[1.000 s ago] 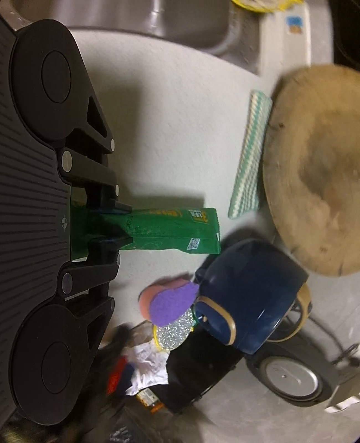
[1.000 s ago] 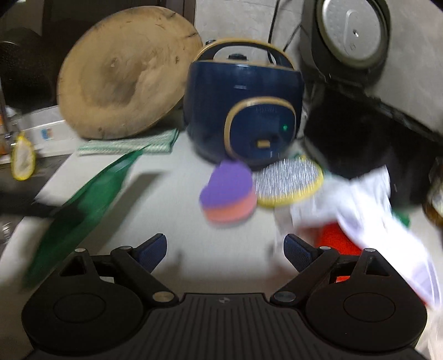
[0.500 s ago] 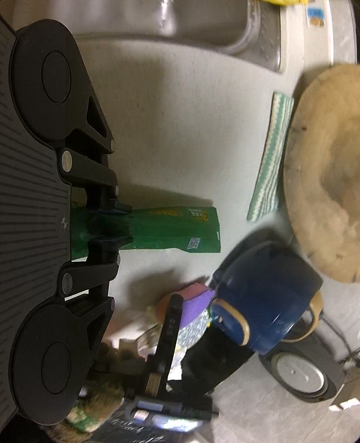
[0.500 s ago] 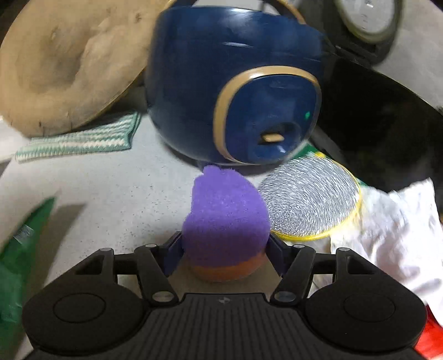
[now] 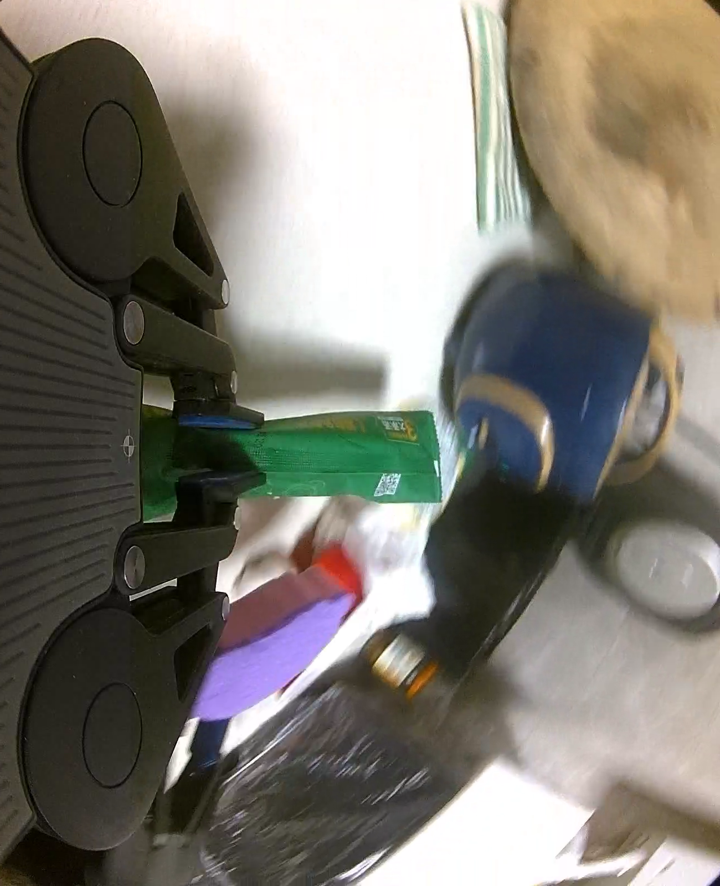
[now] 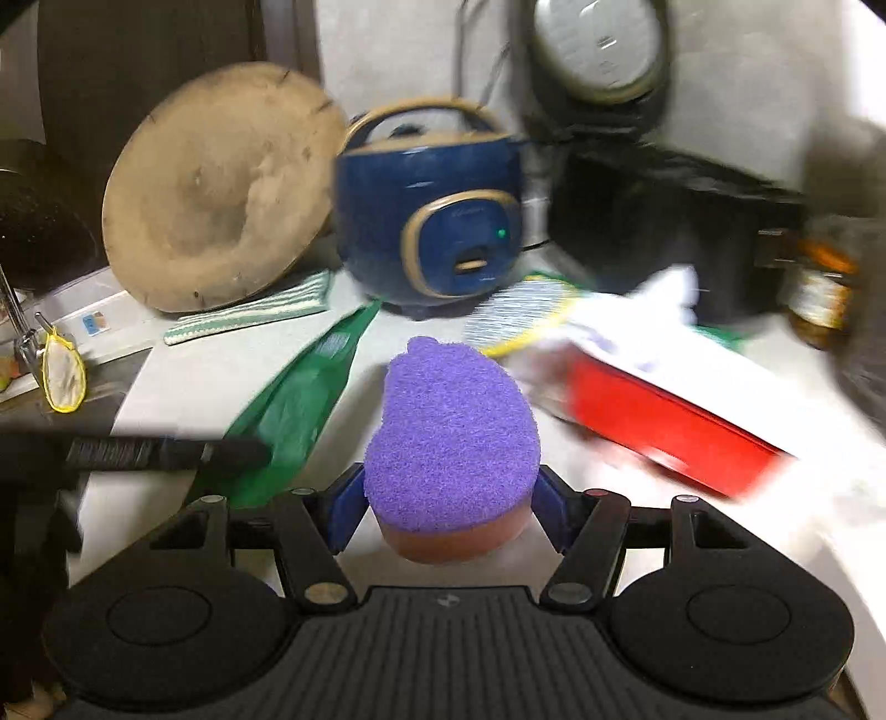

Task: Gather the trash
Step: 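Grasp the purple sponge with the right tool while the left tool holds the wrapper, then lower the wrapper and sponge into the trash bin and open both tools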

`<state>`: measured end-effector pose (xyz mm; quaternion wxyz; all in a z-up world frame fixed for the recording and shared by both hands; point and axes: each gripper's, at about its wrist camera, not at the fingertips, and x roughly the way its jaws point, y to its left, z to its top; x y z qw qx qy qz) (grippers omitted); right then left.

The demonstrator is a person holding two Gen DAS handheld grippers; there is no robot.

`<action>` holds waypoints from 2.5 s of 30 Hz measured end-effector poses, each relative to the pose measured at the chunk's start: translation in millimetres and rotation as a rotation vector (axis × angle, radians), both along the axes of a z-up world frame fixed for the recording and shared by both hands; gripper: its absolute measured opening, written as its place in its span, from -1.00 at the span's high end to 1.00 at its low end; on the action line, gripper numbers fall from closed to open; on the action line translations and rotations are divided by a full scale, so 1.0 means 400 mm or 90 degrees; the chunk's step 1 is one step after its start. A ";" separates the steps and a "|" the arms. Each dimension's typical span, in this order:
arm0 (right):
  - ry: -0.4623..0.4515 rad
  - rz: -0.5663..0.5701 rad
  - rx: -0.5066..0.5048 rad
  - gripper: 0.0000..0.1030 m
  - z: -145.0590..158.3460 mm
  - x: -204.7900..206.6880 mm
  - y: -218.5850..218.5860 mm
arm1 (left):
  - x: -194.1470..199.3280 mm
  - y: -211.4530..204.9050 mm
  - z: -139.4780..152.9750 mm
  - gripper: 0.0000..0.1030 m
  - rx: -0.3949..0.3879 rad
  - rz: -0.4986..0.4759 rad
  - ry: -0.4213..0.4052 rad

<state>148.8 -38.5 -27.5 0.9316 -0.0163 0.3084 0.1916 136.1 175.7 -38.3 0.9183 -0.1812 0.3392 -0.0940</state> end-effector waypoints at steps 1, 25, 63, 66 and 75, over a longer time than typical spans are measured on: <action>-0.002 -0.024 -0.004 -0.24 -0.001 -0.024 -0.045 | -0.001 -0.042 0.005 0.64 0.001 -0.024 0.002; 0.218 -0.347 0.008 -0.24 -0.300 -0.355 -0.614 | -0.082 -0.639 -0.516 0.64 0.041 -0.280 0.441; 0.482 -0.249 0.078 -0.24 -0.826 -0.126 -0.561 | -0.037 -0.543 -0.966 0.57 -0.012 -0.126 0.507; 0.568 -0.251 0.079 -0.24 -0.955 -0.055 -0.521 | -0.064 -0.509 -0.925 0.56 -0.003 -0.131 0.466; 0.725 -0.304 0.047 -0.27 -1.271 0.080 -0.483 | -0.089 -0.459 -0.950 0.57 -0.052 -0.137 0.453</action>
